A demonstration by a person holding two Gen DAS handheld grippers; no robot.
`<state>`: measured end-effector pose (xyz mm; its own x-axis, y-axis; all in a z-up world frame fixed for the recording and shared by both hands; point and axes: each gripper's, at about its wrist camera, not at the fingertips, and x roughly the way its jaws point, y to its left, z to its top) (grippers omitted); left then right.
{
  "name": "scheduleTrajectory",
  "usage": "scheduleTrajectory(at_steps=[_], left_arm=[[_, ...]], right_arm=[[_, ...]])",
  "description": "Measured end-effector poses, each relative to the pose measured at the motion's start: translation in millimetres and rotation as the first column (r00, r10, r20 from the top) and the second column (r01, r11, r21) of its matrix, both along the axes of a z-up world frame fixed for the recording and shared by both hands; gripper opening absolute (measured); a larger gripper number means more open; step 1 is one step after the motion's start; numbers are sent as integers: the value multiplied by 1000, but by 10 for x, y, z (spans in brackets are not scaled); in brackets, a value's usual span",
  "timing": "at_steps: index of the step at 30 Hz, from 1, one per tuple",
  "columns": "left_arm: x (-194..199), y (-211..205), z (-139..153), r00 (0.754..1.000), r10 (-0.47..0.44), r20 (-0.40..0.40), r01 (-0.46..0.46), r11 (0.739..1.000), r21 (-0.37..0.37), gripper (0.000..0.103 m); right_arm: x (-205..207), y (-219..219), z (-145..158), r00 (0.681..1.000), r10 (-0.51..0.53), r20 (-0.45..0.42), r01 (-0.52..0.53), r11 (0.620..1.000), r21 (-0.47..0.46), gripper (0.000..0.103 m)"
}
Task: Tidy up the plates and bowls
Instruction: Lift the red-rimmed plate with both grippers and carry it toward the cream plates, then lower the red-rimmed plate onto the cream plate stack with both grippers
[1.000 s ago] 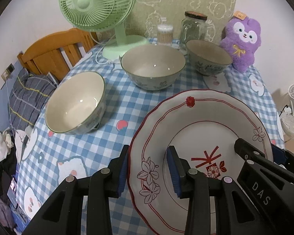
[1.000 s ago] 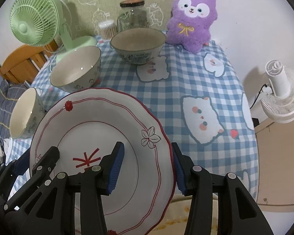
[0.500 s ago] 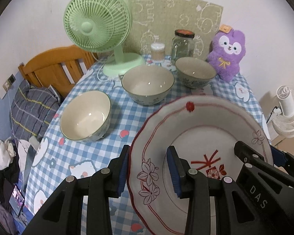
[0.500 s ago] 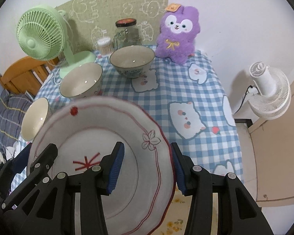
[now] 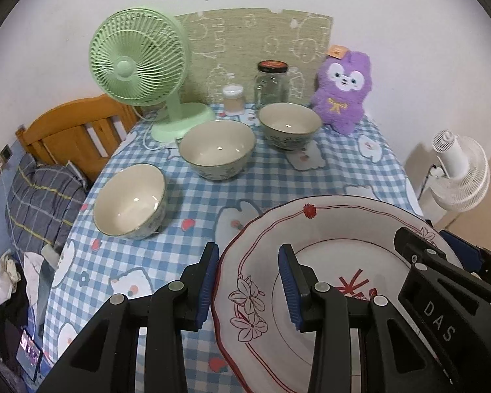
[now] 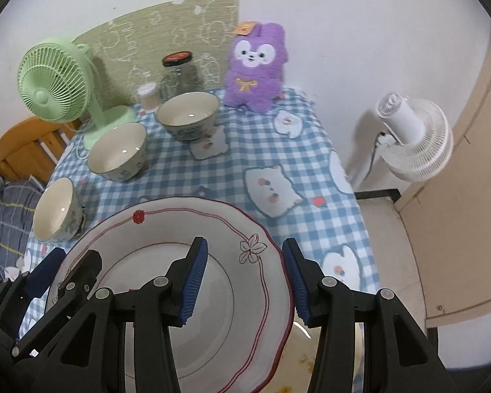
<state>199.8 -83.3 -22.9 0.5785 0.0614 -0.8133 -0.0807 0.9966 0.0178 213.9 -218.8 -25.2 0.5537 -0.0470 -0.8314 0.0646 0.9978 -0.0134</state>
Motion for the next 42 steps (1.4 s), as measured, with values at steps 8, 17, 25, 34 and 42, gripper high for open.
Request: scheduleTrajectory(at_steps=[8, 17, 25, 34, 42], left_arm=[[-130, -248, -85, 996, -89, -17, 89, 996, -17, 37], [-229, -528, -195, 987, -161, -19, 161, 987, -9, 37], [-288, -711, -375, 983, -179, -47, 179, 984, 1, 37], [-358, -846, -531, 978, -190, -81, 190, 982, -1, 37], [-423, -933, -631, 975, -196, -102, 197, 980, 5, 37]], right_arm=[[-245, -265, -97, 996, -89, -11, 88, 996, -16, 51], [-406, -534, -307, 988, -149, -49, 148, 989, -13, 51], [-472, -693, -494, 985, -157, -74, 157, 988, -15, 51], [-524, -832, -624, 981, -168, -92, 167, 986, -17, 51], [-584, -892, -696, 980, -171, -98, 169, 985, -24, 51]])
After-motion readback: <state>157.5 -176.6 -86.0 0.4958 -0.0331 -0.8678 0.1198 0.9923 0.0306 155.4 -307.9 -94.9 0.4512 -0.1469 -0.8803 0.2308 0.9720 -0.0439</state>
